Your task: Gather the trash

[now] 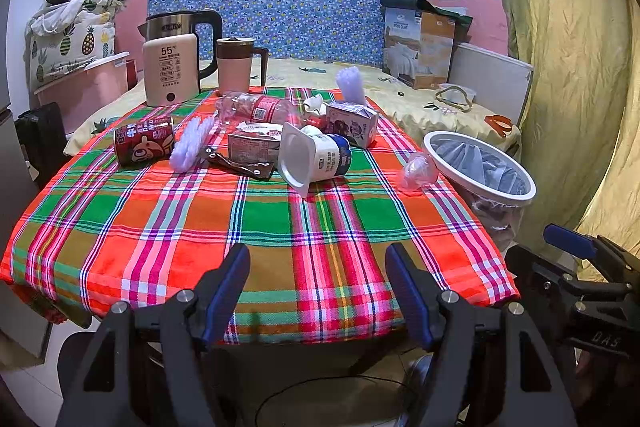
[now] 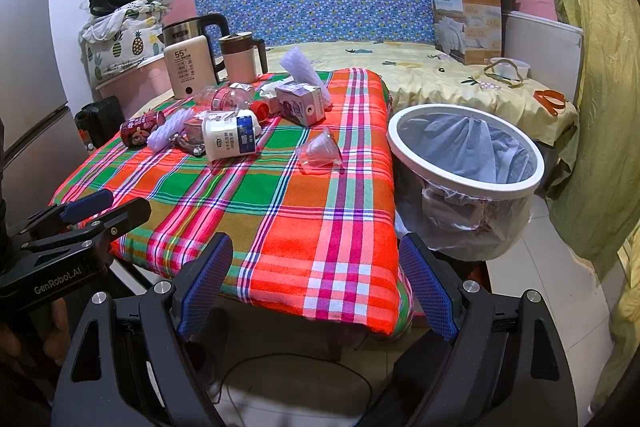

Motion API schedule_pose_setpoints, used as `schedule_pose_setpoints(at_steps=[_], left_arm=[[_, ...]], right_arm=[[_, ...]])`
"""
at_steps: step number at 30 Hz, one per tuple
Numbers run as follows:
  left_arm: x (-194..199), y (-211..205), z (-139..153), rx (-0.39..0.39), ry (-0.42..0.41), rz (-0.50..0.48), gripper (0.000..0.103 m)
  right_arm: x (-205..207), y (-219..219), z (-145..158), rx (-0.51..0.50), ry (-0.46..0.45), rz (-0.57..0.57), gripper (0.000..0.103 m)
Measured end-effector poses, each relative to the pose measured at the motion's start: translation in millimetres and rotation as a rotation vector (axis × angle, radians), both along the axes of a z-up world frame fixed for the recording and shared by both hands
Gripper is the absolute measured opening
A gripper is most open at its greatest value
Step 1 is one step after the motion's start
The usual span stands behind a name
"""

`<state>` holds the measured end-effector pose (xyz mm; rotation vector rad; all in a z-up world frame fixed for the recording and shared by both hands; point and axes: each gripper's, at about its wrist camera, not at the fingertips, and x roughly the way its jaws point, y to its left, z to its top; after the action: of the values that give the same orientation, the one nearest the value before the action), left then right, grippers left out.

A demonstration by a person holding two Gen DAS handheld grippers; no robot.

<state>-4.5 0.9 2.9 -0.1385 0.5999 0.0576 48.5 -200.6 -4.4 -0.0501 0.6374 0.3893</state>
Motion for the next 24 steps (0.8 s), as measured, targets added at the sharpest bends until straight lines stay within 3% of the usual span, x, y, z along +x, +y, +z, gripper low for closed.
schedule_pose_setpoints(at_steps=[24], left_arm=[[0.0,-1.1,0.3,0.002,0.001,-0.002,0.072]], right_arm=[[0.0,-1.7,-0.2,0.002,0.003,-0.001,0.086]])
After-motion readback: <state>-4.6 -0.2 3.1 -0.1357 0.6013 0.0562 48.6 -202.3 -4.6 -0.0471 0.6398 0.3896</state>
